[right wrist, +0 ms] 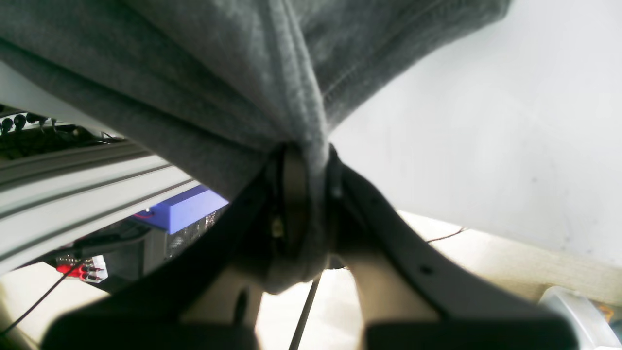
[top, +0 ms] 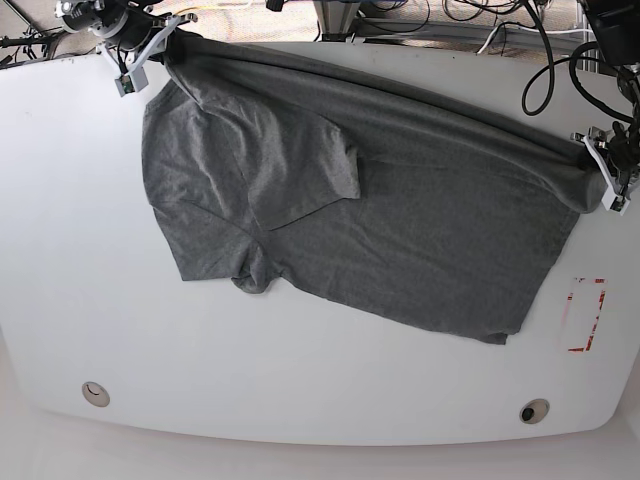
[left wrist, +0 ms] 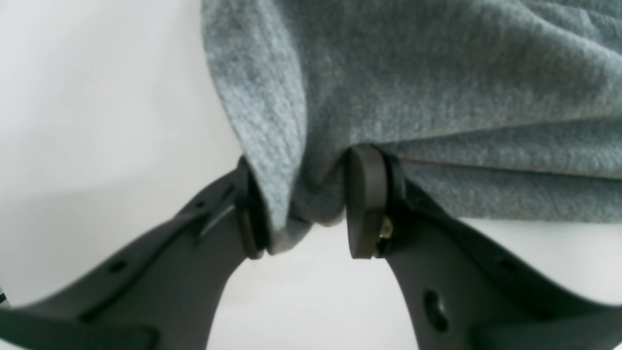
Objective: Fold the T-shirt properly
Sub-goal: 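Regrasp the shirt edge with both grippers and pull it taut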
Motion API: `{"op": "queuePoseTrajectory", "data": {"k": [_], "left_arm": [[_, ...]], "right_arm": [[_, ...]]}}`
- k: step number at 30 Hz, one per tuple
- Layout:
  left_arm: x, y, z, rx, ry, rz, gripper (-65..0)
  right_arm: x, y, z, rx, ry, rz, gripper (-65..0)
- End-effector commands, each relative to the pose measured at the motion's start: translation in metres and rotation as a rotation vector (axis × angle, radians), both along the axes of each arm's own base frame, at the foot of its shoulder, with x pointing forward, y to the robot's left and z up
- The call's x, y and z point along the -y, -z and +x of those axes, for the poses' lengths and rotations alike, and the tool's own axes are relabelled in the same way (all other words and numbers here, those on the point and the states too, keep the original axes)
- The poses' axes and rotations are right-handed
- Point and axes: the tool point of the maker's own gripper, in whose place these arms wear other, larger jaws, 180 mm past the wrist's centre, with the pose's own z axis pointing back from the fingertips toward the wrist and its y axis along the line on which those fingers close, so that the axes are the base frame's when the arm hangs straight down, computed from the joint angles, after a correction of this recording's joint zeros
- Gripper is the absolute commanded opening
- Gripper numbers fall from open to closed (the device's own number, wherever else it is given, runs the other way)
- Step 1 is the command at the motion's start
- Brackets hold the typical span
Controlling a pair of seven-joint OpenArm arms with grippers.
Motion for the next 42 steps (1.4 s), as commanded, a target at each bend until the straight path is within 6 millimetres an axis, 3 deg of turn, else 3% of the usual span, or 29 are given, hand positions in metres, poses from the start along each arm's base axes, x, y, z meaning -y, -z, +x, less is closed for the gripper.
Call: {"op": "queuePoseTrajectory", "data": {"k": [1, 7, 9, 11, 17, 19, 24, 29, 35, 42], "left_arm": [[-0.025, 0.011, -0.034, -0.168, -0.02, 0.116, -42.6], [-0.026, -0.01, -0.025, -0.166, 0.005, 0.181, -42.6], [-0.025, -0.023, -0.02, -0.162, 0.02, 0.218, -41.9], [-0.024, -0.035, -0.016, -0.157, 0.033, 0.255, -38.9], [-0.022, -0.073, -0.004, -0.106, 0.054, 0.35, -16.7], [-0.024, -0.088, 0.0, -0.076, 0.047, 0.38, -14.6], [-0.014, -0.111, 0.008, -0.032, 0.072, 0.419, -14.6], [0.001, -0.132, 0.017, 0.034, 0.098, 0.403, -14.6], [0.0, -0.148, 0.019, 0.077, 0.09, 0.42, -14.6], [-0.003, -0.143, 0.017, 0.064, 0.076, 0.407, -14.6]], "right_arm": [[0.016, 0.004, -0.006, -0.034, -0.002, -0.041, -54.4], [0.014, 0.004, -0.006, -0.031, 0.003, -0.033, -27.9], [0.015, 0.003, -0.002, -0.021, 0.005, -0.035, -20.6], [0.016, -0.002, 0.003, 0.0, 0.002, -0.045, -17.8], [0.01, -0.027, 0.025, 0.096, -0.034, -0.064, -17.8], [0.005, -0.032, 0.031, 0.127, -0.032, -0.035, -17.6], [-0.005, -0.046, 0.053, 0.211, -0.029, 0.035, -17.6], [-0.006, -0.048, 0.063, 0.226, -0.038, 0.032, -17.6], [-0.002, -0.041, 0.053, 0.157, -0.055, 0.009, -17.6], [0.004, -0.034, 0.031, 0.094, -0.063, -0.013, -17.6]]}}
